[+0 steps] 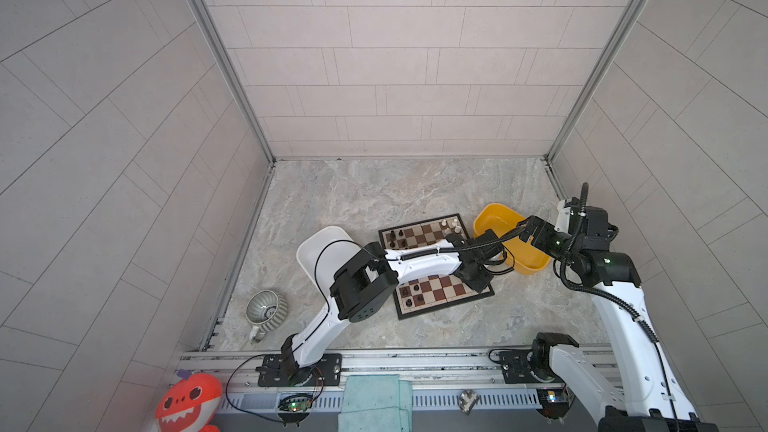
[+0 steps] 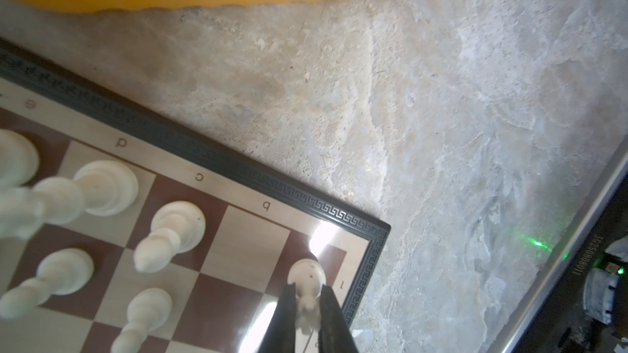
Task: Set up the chess pieces on the board
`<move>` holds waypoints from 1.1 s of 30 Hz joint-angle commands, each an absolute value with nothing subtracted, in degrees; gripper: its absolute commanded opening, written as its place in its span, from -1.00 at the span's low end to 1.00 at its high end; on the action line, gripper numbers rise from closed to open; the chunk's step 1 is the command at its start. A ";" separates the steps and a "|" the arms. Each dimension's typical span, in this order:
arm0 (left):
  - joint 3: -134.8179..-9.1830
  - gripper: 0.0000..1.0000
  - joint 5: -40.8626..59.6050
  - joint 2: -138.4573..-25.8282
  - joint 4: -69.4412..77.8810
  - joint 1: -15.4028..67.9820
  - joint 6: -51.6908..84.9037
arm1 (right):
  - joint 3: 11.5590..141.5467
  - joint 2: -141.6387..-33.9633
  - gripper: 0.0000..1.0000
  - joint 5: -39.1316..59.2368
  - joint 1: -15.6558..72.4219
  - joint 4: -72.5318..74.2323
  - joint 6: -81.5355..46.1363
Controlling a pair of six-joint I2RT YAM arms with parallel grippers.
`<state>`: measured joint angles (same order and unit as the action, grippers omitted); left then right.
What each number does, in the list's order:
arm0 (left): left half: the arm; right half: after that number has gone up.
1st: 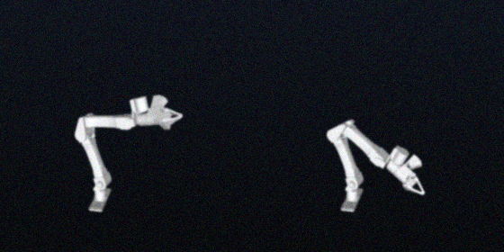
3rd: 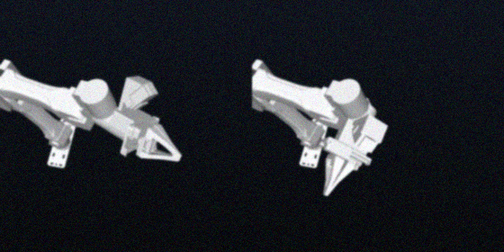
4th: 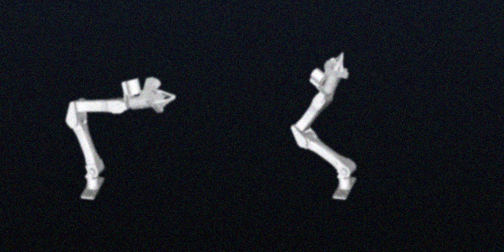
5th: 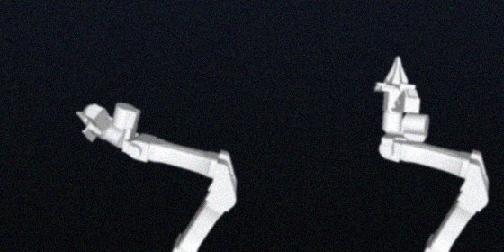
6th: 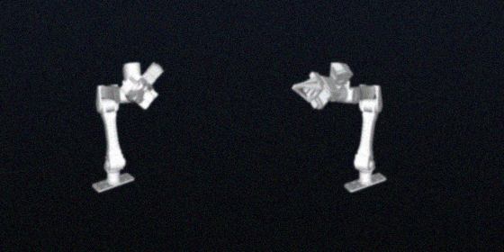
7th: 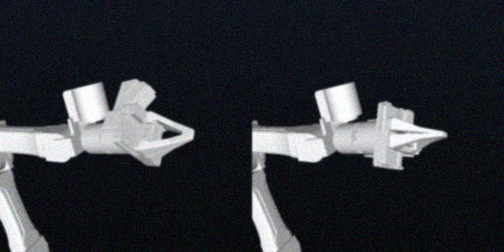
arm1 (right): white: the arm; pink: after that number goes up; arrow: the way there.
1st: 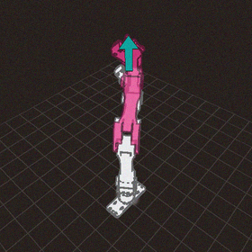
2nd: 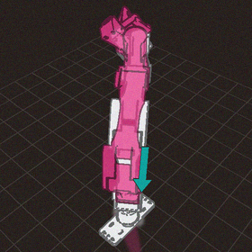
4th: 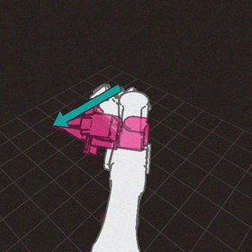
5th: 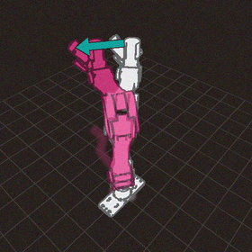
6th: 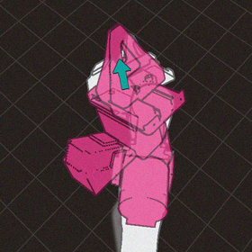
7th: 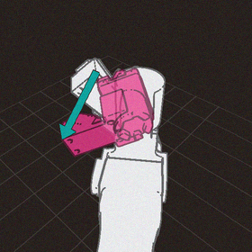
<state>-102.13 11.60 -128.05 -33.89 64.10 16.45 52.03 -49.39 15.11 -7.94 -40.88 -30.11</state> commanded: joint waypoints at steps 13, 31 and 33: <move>-104.42 -0.41 11.76 -129.60 -36.06 65.03 16.87 | 52.24 -48.50 0.99 15.13 -8.09 -41.01 -30.59; -98.15 0.13 15.18 -102.90 -36.73 57.98 19.91 | 51.65 -57.45 0.51 7.61 -8.59 -35.55 -31.55; -91.36 0.14 17.30 -95.90 -34.89 55.05 20.57 | 51.36 -62.31 0.36 6.33 -8.86 -33.34 -31.39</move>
<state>-96.92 15.46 -103.53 -34.96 58.54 19.77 52.12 -57.84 10.07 -8.45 -37.19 -30.59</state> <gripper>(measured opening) 0.570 0.693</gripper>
